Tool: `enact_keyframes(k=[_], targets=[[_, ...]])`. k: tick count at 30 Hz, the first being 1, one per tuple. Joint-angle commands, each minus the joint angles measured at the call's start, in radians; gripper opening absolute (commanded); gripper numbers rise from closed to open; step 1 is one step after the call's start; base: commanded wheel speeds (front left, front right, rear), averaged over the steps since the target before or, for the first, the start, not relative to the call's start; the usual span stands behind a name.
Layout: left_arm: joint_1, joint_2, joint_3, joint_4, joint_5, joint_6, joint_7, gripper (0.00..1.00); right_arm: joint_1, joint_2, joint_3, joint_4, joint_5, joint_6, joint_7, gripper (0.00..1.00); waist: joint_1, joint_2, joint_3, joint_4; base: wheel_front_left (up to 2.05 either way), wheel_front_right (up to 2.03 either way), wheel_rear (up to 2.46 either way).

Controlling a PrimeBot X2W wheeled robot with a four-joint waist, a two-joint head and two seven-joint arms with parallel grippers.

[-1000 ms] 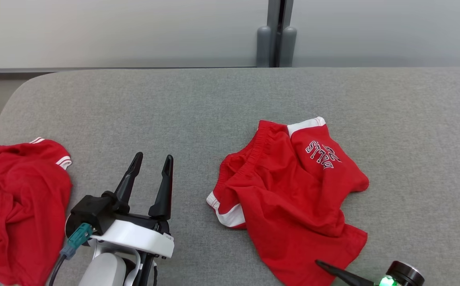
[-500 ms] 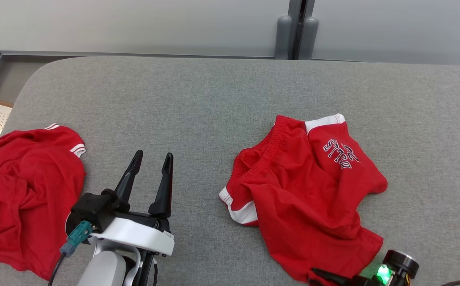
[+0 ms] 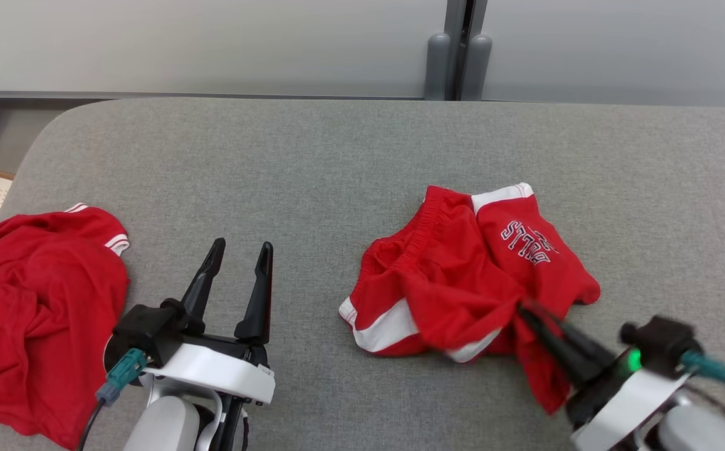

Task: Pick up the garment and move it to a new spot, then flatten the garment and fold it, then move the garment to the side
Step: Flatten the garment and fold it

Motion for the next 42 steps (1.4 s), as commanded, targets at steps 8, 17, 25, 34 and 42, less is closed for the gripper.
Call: enact_keyframes(k=[8,17,25,34,42], targets=[[-0.022,0.004,-0.011,-0.003,0.006,0.001,0.0,1.0,-0.046,-0.095,-0.115,-0.002,0.285,-0.001,0.047,0.0,-0.0001,0.0,0.013,0.003,0.0,0.0,0.0],[-0.036,0.004,-0.026,-0.001,0.004,-0.004,0.0,1.0,-0.094,-0.181,-0.12,0.119,0.457,-0.001,0.25,0.0,-0.0001,0.0,0.046,0.028,0.0,0.0,0.0],[-0.046,0.003,-0.044,-0.006,-0.009,-0.002,0.0,1.0,-0.155,-0.247,-0.108,0.223,0.527,0.0,0.419,0.0,-0.0001,0.0,0.071,0.054,0.0,0.0,0.0],[-0.049,0.004,-0.055,-0.002,-0.018,0.005,0.0,1.0,-0.192,-0.228,-0.123,0.31,0.508,0.0,0.432,1.0,-0.0001,0.0,0.075,0.058,0.0,0.0,0.0],[-0.023,0.004,-0.046,0.009,-0.003,0.003,0.0,1.0,-0.22,-0.184,-0.14,0.459,0.377,0.0,0.327,1.0,-0.0001,0.0,0.028,0.017,0.0,0.0,0.0]])
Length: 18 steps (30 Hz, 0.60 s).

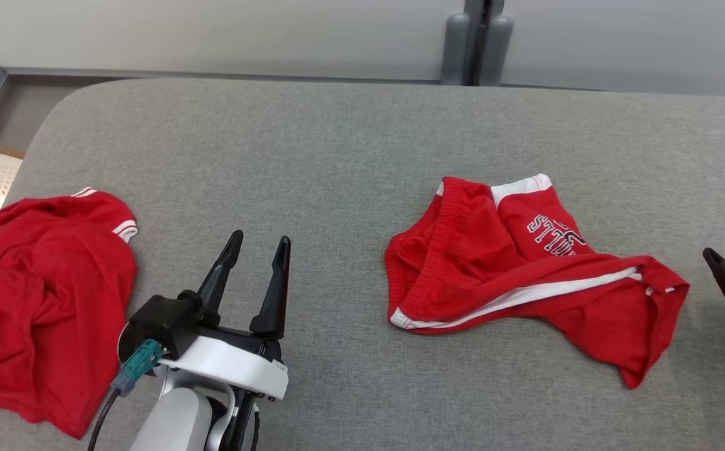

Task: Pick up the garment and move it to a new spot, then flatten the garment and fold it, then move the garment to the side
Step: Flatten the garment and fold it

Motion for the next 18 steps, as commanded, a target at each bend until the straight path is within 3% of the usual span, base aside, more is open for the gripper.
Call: enact_keyframes(k=[1,10,14,18], targets=[[0.012,0.004,0.005,0.0,0.007,-0.001,0.0,1.0,-0.01,0.012,-0.004,0.017,-0.028,0.0,-0.029,1.0,0.0,0.0,-0.02,-0.02,0.0,0.0,0.0],[0.039,0.005,0.008,-0.007,0.005,-0.003,0.0,1.0,0.062,0.129,-0.108,0.001,-0.144,0.0,-0.307,1.0,0.0,0.0,-0.077,-0.077,0.0,0.0,0.0],[0.051,0.004,0.006,-0.013,0.001,-0.001,0.0,1.0,0.145,0.2,-0.192,-0.07,-0.233,0.0,-0.338,1.0,0.0,0.0,-0.08,-0.098,0.0,0.0,0.0],[0.052,0.005,0.006,-0.019,0.003,-0.002,0.0,1.0,0.265,0.309,-0.347,-0.204,-0.384,0.0,-0.338,1.0,0.0,0.0,-0.077,-0.114,0.0,0.0,0.0]])
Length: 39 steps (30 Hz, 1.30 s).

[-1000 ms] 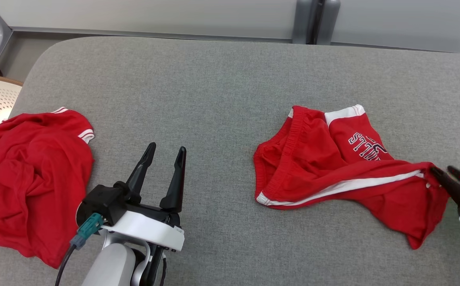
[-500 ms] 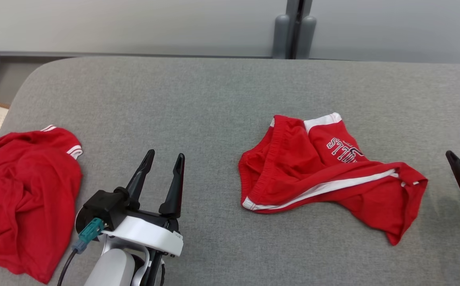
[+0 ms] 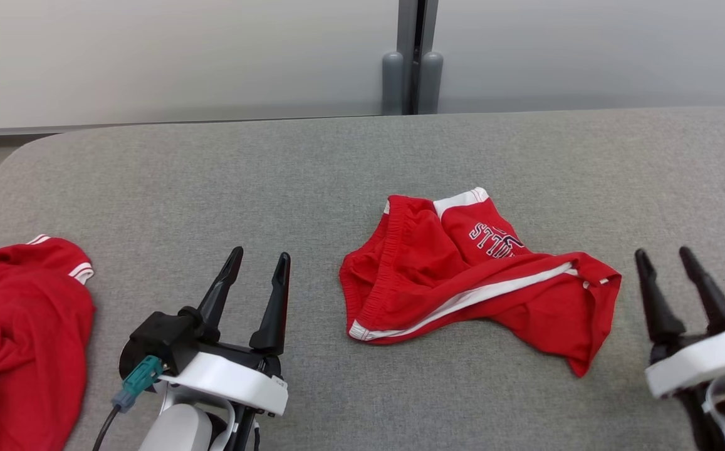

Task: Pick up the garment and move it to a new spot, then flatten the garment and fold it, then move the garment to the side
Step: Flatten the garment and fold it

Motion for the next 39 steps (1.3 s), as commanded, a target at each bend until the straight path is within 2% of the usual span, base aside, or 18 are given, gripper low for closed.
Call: enact_keyframes(k=[1,5,8,12,18,21,30,39], targets=[[0.004,0.004,0.005,-0.004,-0.002,0.0,0.0,1.0,0.054,0.04,-0.039,-0.039,-0.045,0.0,-0.003,1.0,0.0,0.0,0.004,-0.007,0.0,0.0,0.0],[-0.001,0.004,0.004,-0.009,-0.005,0.0,0.0,1.0,0.155,0.145,-0.144,-0.162,-0.181,0.0,-0.003,1.0,0.0,0.0,0.018,-0.017,0.0,0.0,0.0],[-0.01,0.004,0.0,-0.009,-0.007,-0.001,0.0,1.0,0.203,0.196,-0.177,-0.211,-0.252,0.0,-0.003,1.0,0.0,0.0,0.027,-0.02,0.0,0.0,0.0],[-0.016,0.005,-0.005,-0.006,-0.008,-0.004,0.0,1.0,0.218,0.22,-0.193,-0.223,-0.299,0.0,-0.003,1.0,0.0,0.0,0.034,-0.02,0.0,0.0,0.0],[-0.021,0.004,-0.01,-0.002,-0.01,-0.004,0.0,1.0,0.191,0.216,-0.197,-0.15,-0.316,0.0,-0.001,1.0,0.0,0.0,0.043,-0.009,0.0,0.0,0.0],[-0.027,0.004,-0.012,0.001,-0.009,-0.005,0.0,1.0,0.153,0.214,-0.186,-0.103,-0.278,0.0,0.026,1.0,0.0,0.0,0.053,-0.001,0.0,0.0,0.0],[-0.048,0.004,-0.026,0.0,-0.018,-0.006,0.0,1.0,0.044,0.149,-0.13,-0.001,-0.123,0.0,0.129,1.0,0.0,0.0,0.092,0.03,0.0,0.0,0.0],[-0.061,0.004,-0.026,0.0,-0.021,-0.006,0.0,1.0,-0.025,0.088,-0.065,0.012,0.043,0.0,0.203,1.0,0.0,0.0,0.121,0.054,0.0,0.0,0.0]])
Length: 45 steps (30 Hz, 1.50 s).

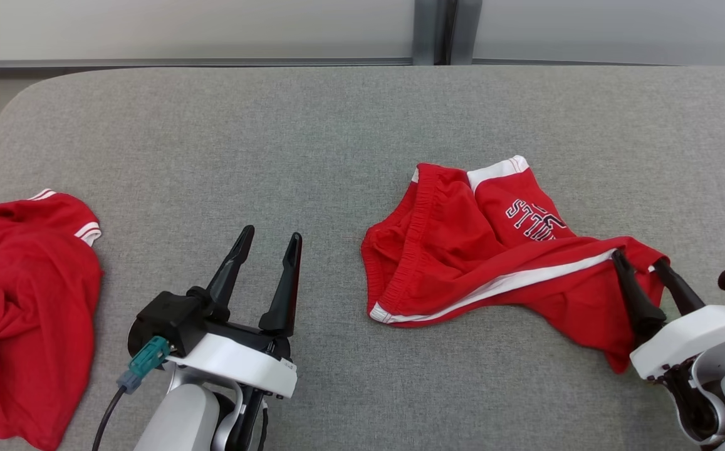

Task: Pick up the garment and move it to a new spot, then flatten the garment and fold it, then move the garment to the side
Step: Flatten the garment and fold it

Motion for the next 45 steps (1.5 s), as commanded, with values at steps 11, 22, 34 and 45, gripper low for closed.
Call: enact_keyframes(k=[11,22,34,45], targets=[[-0.024,0.004,-0.001,0.004,-0.008,-0.003,0.0,1.0,-0.063,-0.071,0.053,0.056,0.036,0.0,0.012,1.0,0.0,0.0,0.013,0.02,0.0,0.0,0.0],[-0.022,0.004,0.001,0.001,-0.012,0.002,0.0,1.0,-0.068,-0.09,0.096,0.081,0.06,0.0,0.021,0.0,0.0,0.0,0.006,0.015,0.0,0.0,0.0],[-0.006,0.004,-0.018,0.019,0.003,-0.008,0.0,1.0,-0.011,-0.09,0.026,0.015,0.235,0.0,-0.032,0.0,0.0,0.0,-0.022,0.011,0.0,0.0,0.0],[0.015,0.004,-0.077,0.025,-0.019,-0.026,0.0,1.0,0.05,-0.128,-0.015,-0.058,0.378,0.0,-0.04,0.0,0.0,0.0,-0.051,0.009,0.0,0.0,0.0]])
